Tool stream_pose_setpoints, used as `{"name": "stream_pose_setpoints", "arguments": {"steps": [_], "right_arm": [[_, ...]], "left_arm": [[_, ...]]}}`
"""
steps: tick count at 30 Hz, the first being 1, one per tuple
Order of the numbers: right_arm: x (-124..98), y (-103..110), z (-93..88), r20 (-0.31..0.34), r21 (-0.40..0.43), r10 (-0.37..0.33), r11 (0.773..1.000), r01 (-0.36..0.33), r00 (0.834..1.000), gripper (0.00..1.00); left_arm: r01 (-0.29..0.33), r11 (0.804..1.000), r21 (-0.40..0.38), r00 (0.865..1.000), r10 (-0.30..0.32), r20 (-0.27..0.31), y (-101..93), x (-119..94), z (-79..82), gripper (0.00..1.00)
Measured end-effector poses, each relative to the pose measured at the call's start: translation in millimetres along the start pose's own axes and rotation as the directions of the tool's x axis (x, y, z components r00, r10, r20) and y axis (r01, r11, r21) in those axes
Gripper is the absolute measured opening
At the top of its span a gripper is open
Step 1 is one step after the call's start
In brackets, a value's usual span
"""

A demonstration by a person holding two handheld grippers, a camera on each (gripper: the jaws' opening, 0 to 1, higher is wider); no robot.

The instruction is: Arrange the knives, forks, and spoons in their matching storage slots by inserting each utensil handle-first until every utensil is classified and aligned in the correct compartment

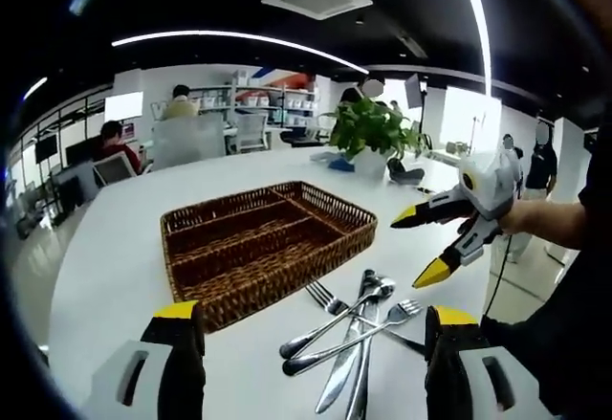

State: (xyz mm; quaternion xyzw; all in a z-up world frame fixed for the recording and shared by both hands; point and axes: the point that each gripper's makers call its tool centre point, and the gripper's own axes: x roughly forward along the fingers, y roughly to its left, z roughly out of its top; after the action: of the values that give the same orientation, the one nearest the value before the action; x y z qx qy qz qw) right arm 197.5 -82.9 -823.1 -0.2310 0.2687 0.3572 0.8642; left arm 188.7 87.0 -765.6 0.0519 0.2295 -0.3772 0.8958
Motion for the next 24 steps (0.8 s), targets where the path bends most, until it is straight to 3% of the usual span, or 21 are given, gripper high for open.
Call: {"name": "stream_pose_setpoints", "arguments": {"steps": [12,15,24], "right_arm": [[19,5,-10.2,-0.005,-0.020,0.047,0.999,-0.047,0.999,0.54],[24,8,-15.9,-0.010,-0.006,0.060,0.998,-0.060,0.998,0.52],[33,11,-24.6,-0.014,0.047,0.080,0.996,-0.080,0.997,0.47]], "left_arm": [[0.003,1.000,-0.007,1.000,-0.003,0.001,-1.0,2,-1.1,1.00],[0.009,0.999,-0.034,0.999,-0.008,0.032,-2.1,1,3.0,1.00],[-0.001,0.999,-0.041,1.000,0.002,0.028,1.6,2,0.3,1.00]]}}
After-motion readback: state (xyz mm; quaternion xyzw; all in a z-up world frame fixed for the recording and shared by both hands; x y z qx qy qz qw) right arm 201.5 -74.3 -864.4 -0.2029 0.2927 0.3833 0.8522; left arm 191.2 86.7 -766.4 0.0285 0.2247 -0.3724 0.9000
